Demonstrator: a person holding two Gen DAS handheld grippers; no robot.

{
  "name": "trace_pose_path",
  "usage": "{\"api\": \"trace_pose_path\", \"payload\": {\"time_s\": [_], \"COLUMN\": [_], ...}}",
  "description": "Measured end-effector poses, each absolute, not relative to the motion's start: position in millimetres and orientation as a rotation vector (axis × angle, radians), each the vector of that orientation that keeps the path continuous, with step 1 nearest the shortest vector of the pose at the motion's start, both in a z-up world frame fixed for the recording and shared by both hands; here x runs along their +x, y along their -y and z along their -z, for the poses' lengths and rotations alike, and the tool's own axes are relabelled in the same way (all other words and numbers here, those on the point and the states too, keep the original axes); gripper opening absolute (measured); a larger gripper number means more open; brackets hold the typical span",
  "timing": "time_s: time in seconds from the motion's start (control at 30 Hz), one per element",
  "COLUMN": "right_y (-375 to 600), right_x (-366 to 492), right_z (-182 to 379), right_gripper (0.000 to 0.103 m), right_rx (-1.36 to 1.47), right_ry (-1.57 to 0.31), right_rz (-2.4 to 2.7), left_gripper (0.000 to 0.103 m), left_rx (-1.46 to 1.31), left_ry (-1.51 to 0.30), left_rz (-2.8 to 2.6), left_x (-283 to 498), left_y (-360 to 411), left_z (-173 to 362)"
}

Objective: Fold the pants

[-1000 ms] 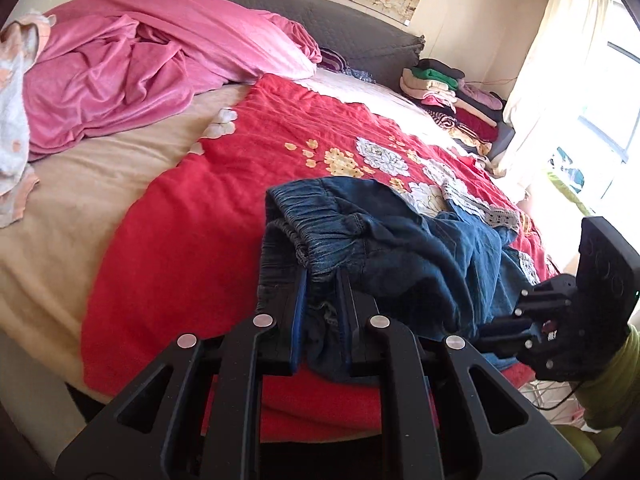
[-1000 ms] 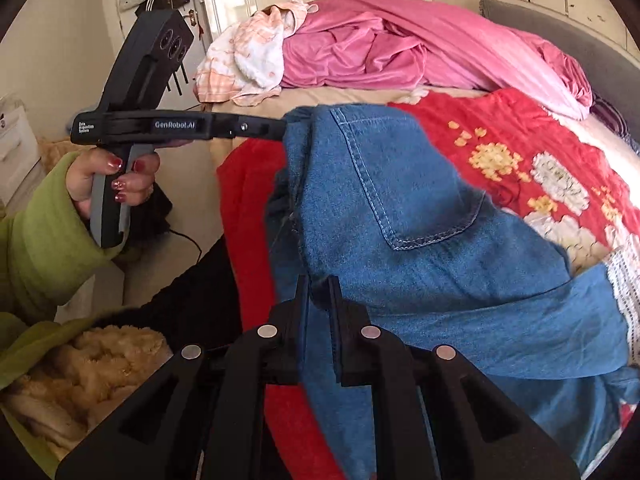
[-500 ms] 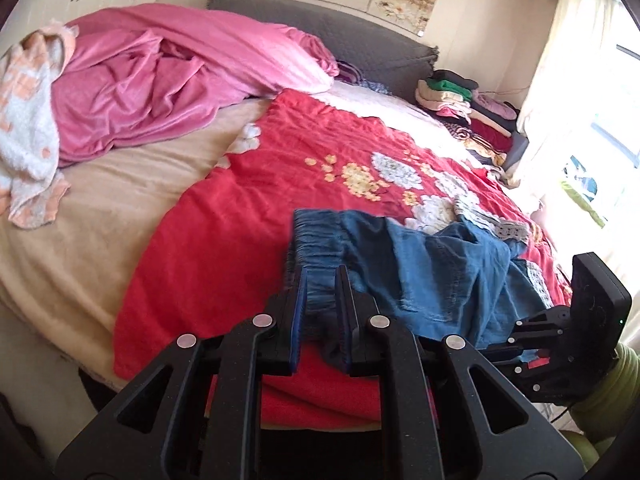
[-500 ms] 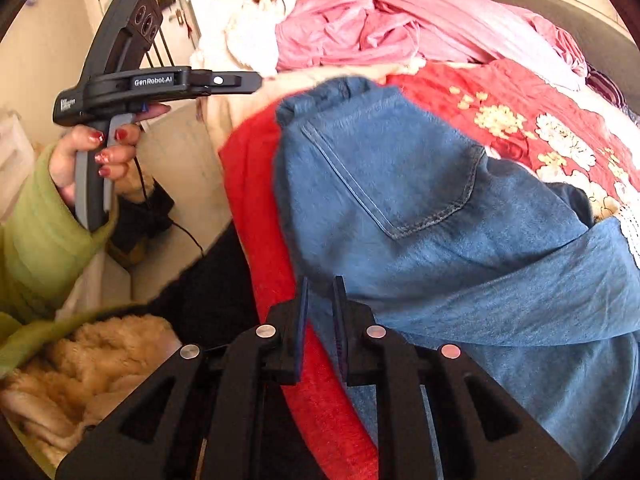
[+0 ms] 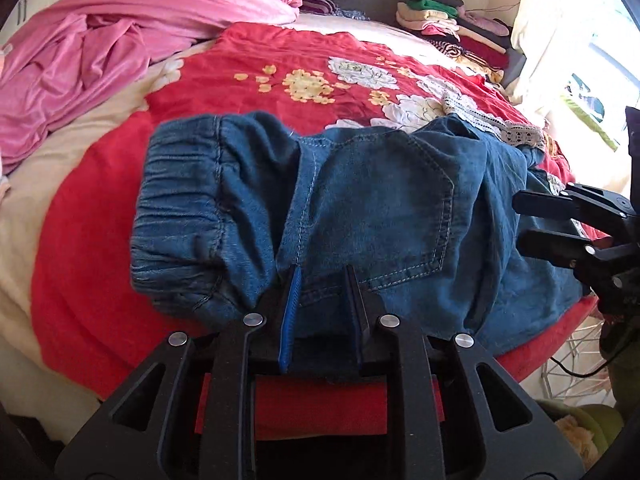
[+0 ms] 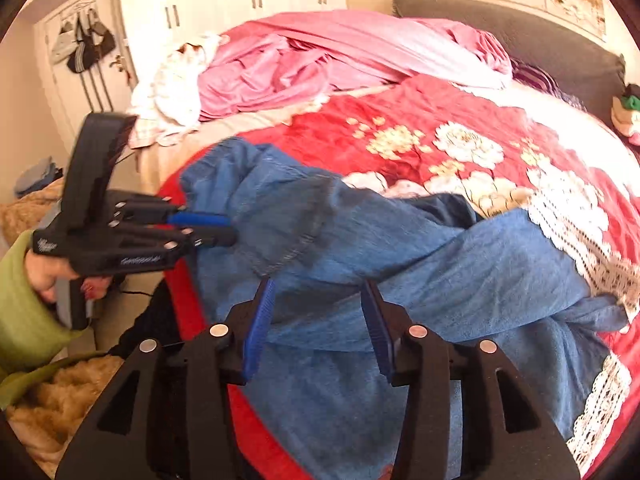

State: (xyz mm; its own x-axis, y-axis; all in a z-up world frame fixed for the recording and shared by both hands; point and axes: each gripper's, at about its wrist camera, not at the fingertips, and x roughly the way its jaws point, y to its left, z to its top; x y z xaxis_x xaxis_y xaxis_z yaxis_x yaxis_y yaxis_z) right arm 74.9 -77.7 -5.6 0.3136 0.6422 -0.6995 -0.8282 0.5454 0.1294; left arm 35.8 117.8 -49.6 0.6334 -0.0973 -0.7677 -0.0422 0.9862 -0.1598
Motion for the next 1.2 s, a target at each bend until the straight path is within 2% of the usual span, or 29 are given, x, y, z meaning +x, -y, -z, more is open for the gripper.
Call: {"api": "trace_pose_path", "payload": {"time_s": [0.13, 0.3, 0.37, 0.4, 0.7, 0.83, 0.87, 0.9, 1.2], "right_y": [73.7, 86.1, 93.6, 99.2, 151.3, 167.8, 170.3, 172.1, 153.1], "right_x": [88.2, 88.9, 87.9, 88.0, 113.9, 137.3, 143.6, 150.5, 208.8], "right_z": [33.7, 40.6, 33.5, 28.5, -7.1, -15.0, -16.4, -17.9, -22.5], "right_gripper": [0.047, 0.047, 0.052, 0.055, 0.061, 0.061, 0.069, 0.071, 0.071], "right_rx": [-0.275, -0.217, -0.18, -0.164, -0.079, -0.078, -0.079, -0.083, -0.181], "right_ry": [-0.898, -0.9, -0.888, -0.872, -0.784, -0.788, -0.792, -0.794, -0.796], "right_rz": [-0.913, -0.924, -0.93, -0.929, -0.776, -0.701, -0.687, -0.668, -0.627], "left_gripper": [0.014, 0.017, 0.042, 0.046, 0.052, 0.052, 0.052, 0.052, 0.051], "left_rx": [-0.2, -0.189, -0.206, -0.198, -0.167, -0.185, -0.188, -0.189, -0.18], "left_ry": [-0.872, -0.863, -0.838, -0.818, -0.747, -0.793, -0.809, -0.821, -0.933], "left_rz": [0.04, 0.024, 0.044, 0.047, 0.163, 0.264, 0.291, 0.309, 0.341], "left_x": [29.8, 29.1, 24.4, 20.8, 23.1, 38.9, 44.4, 47.6, 91.8], "left_y": [-122.8, -116.8, -113.9, -111.2, -75.3, -48.2, -40.0, -33.7, -3.7], "left_z": [53.8, 45.8, 33.9, 26.7, -10.9, -2.8, 0.8, 4.0, 37.4]}}
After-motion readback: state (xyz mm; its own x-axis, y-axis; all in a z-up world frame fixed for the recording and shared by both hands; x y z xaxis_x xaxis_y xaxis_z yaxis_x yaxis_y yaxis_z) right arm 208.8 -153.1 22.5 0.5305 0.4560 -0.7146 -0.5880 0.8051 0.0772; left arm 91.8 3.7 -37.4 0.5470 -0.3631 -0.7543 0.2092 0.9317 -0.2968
